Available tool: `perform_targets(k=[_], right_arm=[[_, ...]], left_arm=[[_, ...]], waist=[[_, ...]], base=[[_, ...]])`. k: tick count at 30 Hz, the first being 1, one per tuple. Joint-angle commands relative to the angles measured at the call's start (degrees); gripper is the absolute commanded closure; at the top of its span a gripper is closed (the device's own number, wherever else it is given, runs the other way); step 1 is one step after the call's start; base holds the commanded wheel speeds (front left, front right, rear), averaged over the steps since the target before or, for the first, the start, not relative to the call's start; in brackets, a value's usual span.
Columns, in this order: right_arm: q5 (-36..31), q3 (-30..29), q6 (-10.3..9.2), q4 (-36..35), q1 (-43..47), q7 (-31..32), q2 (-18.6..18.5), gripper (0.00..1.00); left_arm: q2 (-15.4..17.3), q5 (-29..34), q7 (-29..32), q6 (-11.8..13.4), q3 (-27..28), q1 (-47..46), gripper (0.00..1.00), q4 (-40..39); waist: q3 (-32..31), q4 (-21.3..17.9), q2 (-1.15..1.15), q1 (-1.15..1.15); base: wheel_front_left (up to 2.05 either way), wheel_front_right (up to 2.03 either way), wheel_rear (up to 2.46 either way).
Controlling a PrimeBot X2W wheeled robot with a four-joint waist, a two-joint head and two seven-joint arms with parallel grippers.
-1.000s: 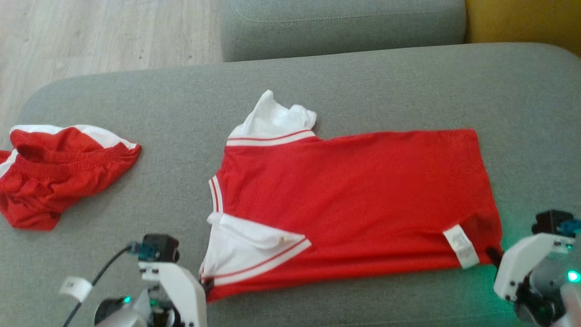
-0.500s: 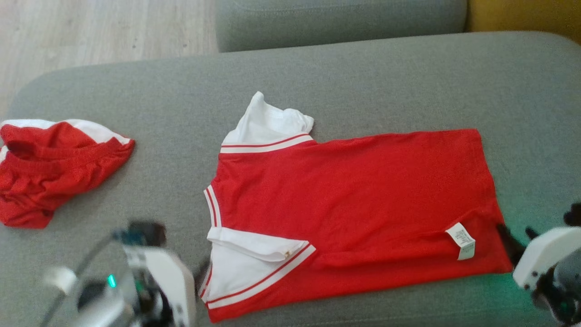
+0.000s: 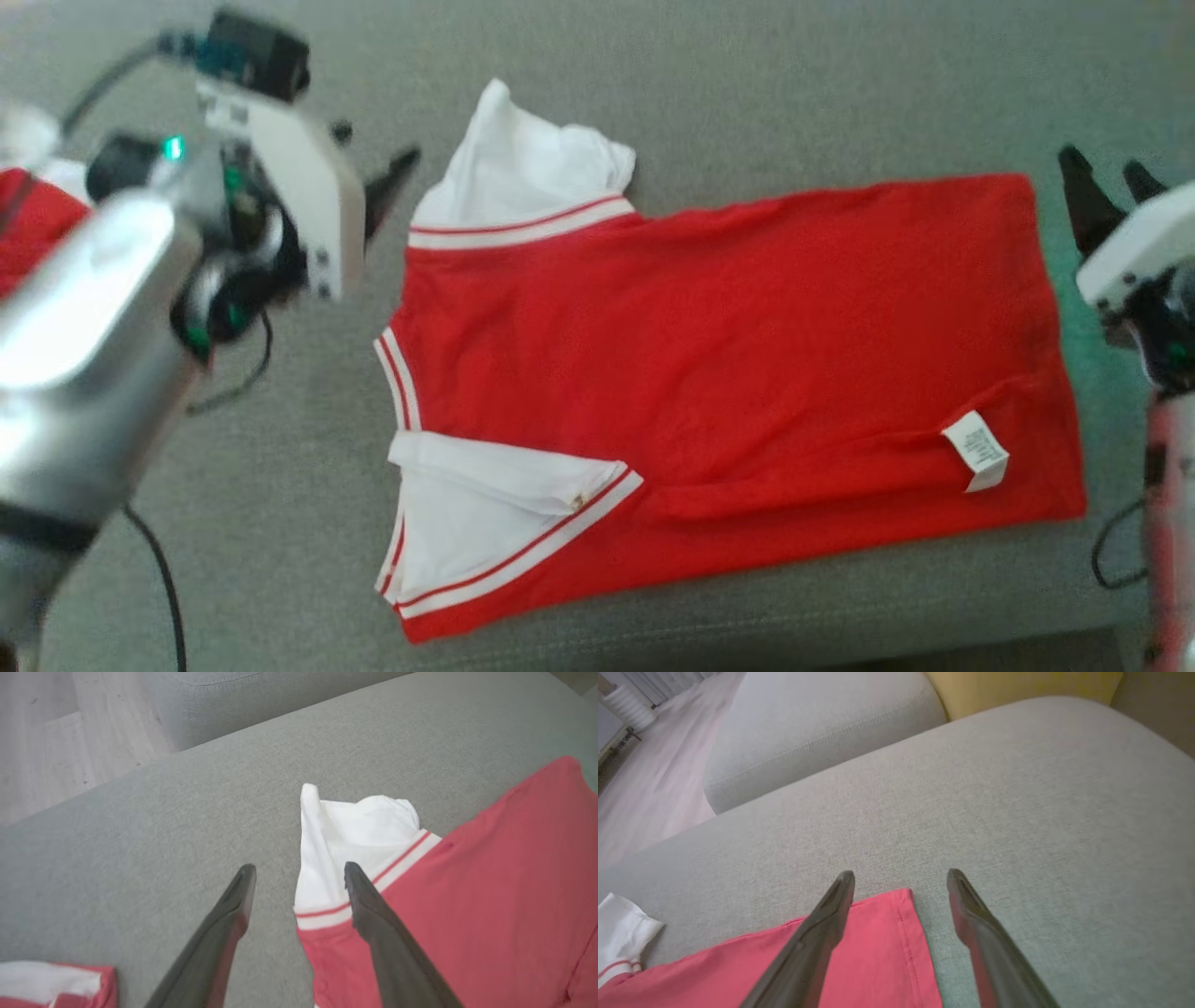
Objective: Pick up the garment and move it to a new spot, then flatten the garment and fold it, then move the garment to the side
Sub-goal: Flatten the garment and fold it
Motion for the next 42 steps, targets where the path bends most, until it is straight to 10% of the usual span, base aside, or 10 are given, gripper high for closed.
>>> perform_targets(k=[1, 12, 24, 28, 30, 32, 33, 42], right_arm=[[-0.82, 2.02, -0.04, 0.98, -3.37, -0.1, -0.92, 0.0], [0.73, 9.94, -0.04, 13.24, -12.36, -0.06, -0.47, 0.0], [5.59, 18.33, -0.04, 20.52, -15.37, -2.11, -0.97, 0.0], [6.92, 20.44, -0.04, 21.82, -15.97, -2.39, -1.23, 0.16], [7.63, 21.56, -0.04, 22.35, -16.33, -2.27, -1.3, 0.42], [8.12, 22.57, -0.04, 22.69, -16.7, -2.66, -1.58, 0.8], [8.44, 23.0, -0.04, 22.91, -16.86, -2.82, -1.69, 1.0], [9.7, 24.01, -0.04, 23.3, -18.33, -10.79, -3.06, 1.0]], left_arm=[[0.96, 0.55, 1.17, -2.3, 2.19, -7.09, 0.0, 2.05], [-6.18, -0.62, 6.9, -9.73, -0.38, -20.74, 0.0, 20.16], [-9.26, -5.43, 9.26, -10.85, -4.67, -24.39, 0.0, 26.93], [-8.69, -6.57, 9.14, -10.86, -6.47, -25.16, 0.01, 26.83], [-8.56, -7.09, 9.24, -10.86, -7.37, -25.43, 0.33, 27.05], [-8.46, -7.27, 8.97, -10.87, -8.41, -25.74, 1.0, 27.21], [-8.42, -7.5, 8.74, -10.87, -8.81, -25.82, 1.0, 27.32], [-7.47, -8.13, 2.8, -10.87, -11.21, -26.83, 1.0, 29.61]], waist=[[4.73, -0.85, 0.0, -0.02], [10.79, -3.82, 0.0, -0.02], [12.06, -5.9, 0.0, -0.02], [12.21, -6.16, 0.0, -0.02], [12.22, -6.22, 0.0, -0.02], [12.14, -6.2, 0.0, -0.02], [12.04, -6.18, 0.0, -0.02], [9.57, -6.08, 0.0, -0.02]], base=[[0.0, 0.0, 0.0], [0.0, 0.0, 0.0], [0.0, 0.0, 0.0], [0.0, 0.0, 0.0], [0.0, 0.0, 0.0], [0.0, 0.0, 0.0], [0.0, 0.0, 0.0], [0.0, 0.0, 0.0]])
